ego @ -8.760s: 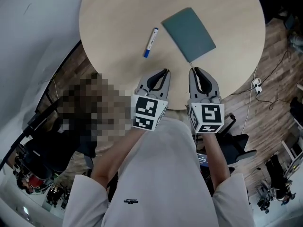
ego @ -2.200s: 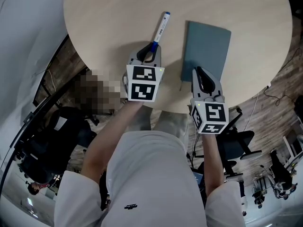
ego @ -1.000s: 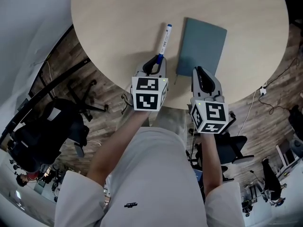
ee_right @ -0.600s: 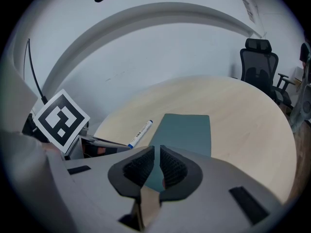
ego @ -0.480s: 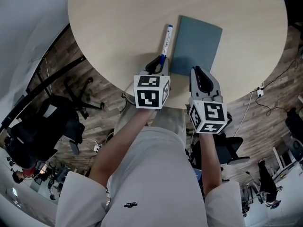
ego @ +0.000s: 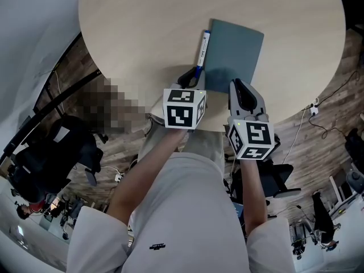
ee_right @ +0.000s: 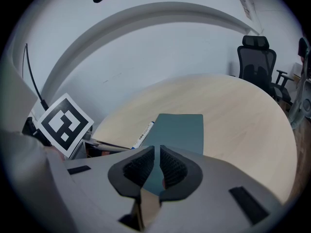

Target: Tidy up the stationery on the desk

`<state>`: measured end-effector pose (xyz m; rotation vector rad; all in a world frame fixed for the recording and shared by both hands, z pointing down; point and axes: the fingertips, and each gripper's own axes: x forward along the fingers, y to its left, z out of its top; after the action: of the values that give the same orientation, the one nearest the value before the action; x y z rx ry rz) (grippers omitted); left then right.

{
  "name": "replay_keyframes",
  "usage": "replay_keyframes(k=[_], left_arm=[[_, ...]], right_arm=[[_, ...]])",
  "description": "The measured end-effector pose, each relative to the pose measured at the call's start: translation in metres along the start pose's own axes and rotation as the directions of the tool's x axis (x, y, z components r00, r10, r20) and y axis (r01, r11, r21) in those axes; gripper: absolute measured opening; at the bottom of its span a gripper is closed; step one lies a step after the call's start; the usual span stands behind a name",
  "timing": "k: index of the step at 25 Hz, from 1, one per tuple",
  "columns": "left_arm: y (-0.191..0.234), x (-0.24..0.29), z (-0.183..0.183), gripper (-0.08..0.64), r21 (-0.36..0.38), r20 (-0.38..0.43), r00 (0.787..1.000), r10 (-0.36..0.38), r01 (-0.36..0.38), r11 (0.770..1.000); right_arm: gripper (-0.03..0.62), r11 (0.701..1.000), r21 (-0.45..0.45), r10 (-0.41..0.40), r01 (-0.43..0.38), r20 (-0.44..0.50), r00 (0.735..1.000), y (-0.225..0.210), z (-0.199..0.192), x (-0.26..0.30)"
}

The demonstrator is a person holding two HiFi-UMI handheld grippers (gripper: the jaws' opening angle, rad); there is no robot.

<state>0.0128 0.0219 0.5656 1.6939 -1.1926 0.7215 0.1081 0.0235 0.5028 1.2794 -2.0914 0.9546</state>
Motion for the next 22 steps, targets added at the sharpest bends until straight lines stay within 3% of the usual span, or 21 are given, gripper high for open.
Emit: replay_keyframes(k=[13,22], left_arm=[[-0.010,-0.007,0.000,0.132,0.023,-0.020,0.990,-0.139,0.140,0.990],[-0.007,-0.019,0.009,0.130,0.024,-0.002,0.990,-0.140,0.140,0.990]], right_arm=[[0.060,1.000,0.005,-0.002,0.002,-0.004,1.000,0.008,0.005,0.007],[0.060,0.999,0.004,-0.032,0.032,0.018,0.999,0.015,0.015,0.000]])
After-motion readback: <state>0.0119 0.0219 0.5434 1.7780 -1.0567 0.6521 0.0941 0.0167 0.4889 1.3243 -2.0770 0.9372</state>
